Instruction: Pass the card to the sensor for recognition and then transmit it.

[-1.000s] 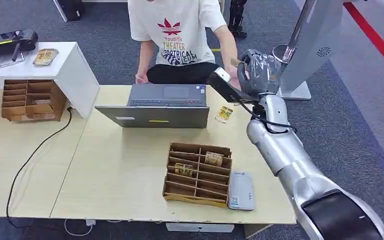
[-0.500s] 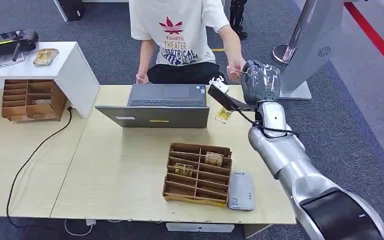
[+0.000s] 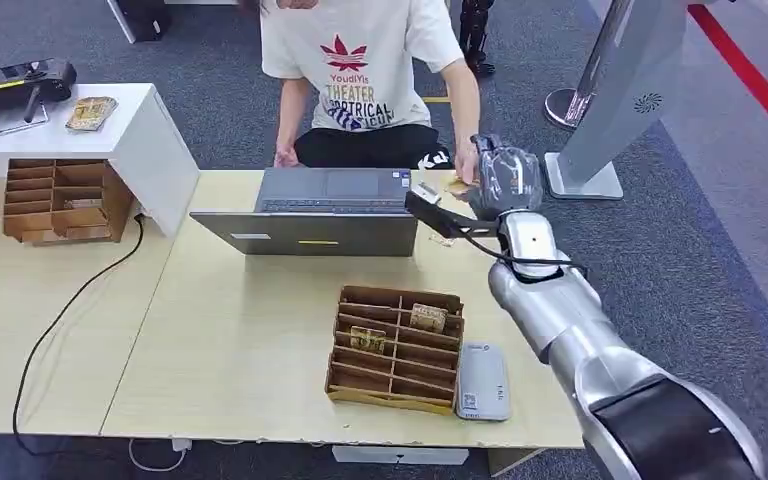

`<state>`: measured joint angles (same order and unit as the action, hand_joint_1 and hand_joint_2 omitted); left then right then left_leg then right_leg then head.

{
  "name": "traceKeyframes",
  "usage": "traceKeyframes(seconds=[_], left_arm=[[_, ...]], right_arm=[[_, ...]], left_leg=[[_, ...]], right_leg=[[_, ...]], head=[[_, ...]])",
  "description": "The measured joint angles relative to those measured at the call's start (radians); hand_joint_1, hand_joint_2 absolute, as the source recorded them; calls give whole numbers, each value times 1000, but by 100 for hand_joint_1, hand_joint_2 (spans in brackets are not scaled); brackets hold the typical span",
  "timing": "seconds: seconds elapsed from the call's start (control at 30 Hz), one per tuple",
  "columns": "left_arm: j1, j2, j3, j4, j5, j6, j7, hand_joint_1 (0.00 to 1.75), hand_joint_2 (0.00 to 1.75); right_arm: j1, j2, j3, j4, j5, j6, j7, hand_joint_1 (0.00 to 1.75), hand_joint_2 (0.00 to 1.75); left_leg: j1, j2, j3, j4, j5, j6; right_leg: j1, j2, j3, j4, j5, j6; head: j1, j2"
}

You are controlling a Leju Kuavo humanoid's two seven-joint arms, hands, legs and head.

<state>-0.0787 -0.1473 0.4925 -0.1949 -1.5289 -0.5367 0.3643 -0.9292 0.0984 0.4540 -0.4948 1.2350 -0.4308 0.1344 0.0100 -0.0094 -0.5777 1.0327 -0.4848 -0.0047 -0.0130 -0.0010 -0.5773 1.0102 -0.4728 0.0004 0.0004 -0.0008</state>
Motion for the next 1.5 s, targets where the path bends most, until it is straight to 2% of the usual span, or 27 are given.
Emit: traceKeyframes(seconds=[0.1,0.13,0.2,0.23,0.3,0.4,0.5,0.57,0.67,0.77,0.93,0.97,1.0,1.03,1.27,1.43,1.5], left_arm=[[1,0,0,0,8,0,1,0,0],[2,0,0,0,11,0,2,0,0],[3,0,0,0,19,0,2,0,0],[4,0,0,0,26,1,3,0,0],[6,0,5,0,43,3,3,0,0],[10,-2,17,0,60,10,3,0,0],[14,-3,29,0,77,18,3,0,0],[18,-5,42,0,91,25,6,0,0],[21,-8,57,0,104,29,11,0,0],[24,-11,74,0,116,35,13,0,0],[25,-12,81,0,121,36,13,0,0],[25,-13,86,0,123,37,13,0,0],[25,-17,106,0,139,42,13,0,0],[26,-18,113,0,145,43,13,0,0],[27,-24,144,0,167,45,15,0,0],[27,-27,166,0,177,44,17,0,0],[27,-27,169,0,179,44,18,0,0]], right_arm=[[0,14,-13,8,-55,13,-41,0,175],[-1,18,-17,10,-77,19,-58,0,0],[0,31,-39,10,-144,36,-108,0,0],[0,40,-56,8,-203,47,-152,0,0],[16,69,-113,-25,-383,66,-274,0,0],[73,112,-195,-136,-615,98,-400,0,0],[162,140,-239,-296,-813,121,-459,0,0],[248,154,-248,-444,-990,134,-492,0,0],[356,161,-248,-622,-1146,156,-500,0,0],[449,161,-247,-774,-1311,210,-505,0,0],[488,160,-240,-831,-1376,246,-509,0,0],[515,159,-235,-859,-1411,271,-510,0,0],[626,146,-214,-969,-1560,425,-520,0,0],[660,138,-205,-999,-1599,479,-528,0,0],[834,101,-158,-1078,-1664,680,-533,0,0],[934,58,-117,-1076,-1629,787,-543,0,0],[964,40,-103,-1073,-1621,807,-552,0,0]], left_leg=[[0,0,0,0,0,0],[0,0,0,0,0,0],[0,0,0,0,0,0],[0,0,0,0,0,0],[0,0,0,0,0,0],[0,-1,0,0,0,0],[0,-1,-1,0,0,0],[0,-1,-1,0,-1,-1],[0,-2,-1,-1,-2,0],[0,-1,-1,0,-2,0],[0,-1,-1,0,-2,0],[0,-1,-1,0,-2,-1],[0,-1,-1,0,-2,-1],[0,-1,-1,-1,-2,-1],[0,-1,-1,-1,-2,-1],[0,-1,-1,-1,-3,-1],[0,-1,-2,-1,-3,-1]], right_leg=[[0,0,0,0,0,0],[0,0,0,0,0,0],[0,0,0,0,0,0],[0,0,0,0,0,0],[0,1,0,0,0,0],[0,0,-1,0,-1,0],[0,-1,-1,0,-1,0],[0,-1,-1,0,-1,0],[0,-1,-1,0,-2,0],[0,-1,-1,-1,-2,0],[0,-1,-1,-1,-2,0],[0,0,-1,-1,-2,0],[0,-1,-2,-1,-2,0],[0,-1,-2,-1,-2,0],[0,-1,-2,-1,-3,0],[0,-1,-2,-1,-3,0],[0,-1,-2,-1,-3,0]], head=[[0,0],[0,0],[0,0],[0,0],[0,0],[0,0],[0,0],[0,0],[0,0],[0,0],[0,0],[0,0],[0,0],[0,0],[0,0],[0,0],[0,0]])
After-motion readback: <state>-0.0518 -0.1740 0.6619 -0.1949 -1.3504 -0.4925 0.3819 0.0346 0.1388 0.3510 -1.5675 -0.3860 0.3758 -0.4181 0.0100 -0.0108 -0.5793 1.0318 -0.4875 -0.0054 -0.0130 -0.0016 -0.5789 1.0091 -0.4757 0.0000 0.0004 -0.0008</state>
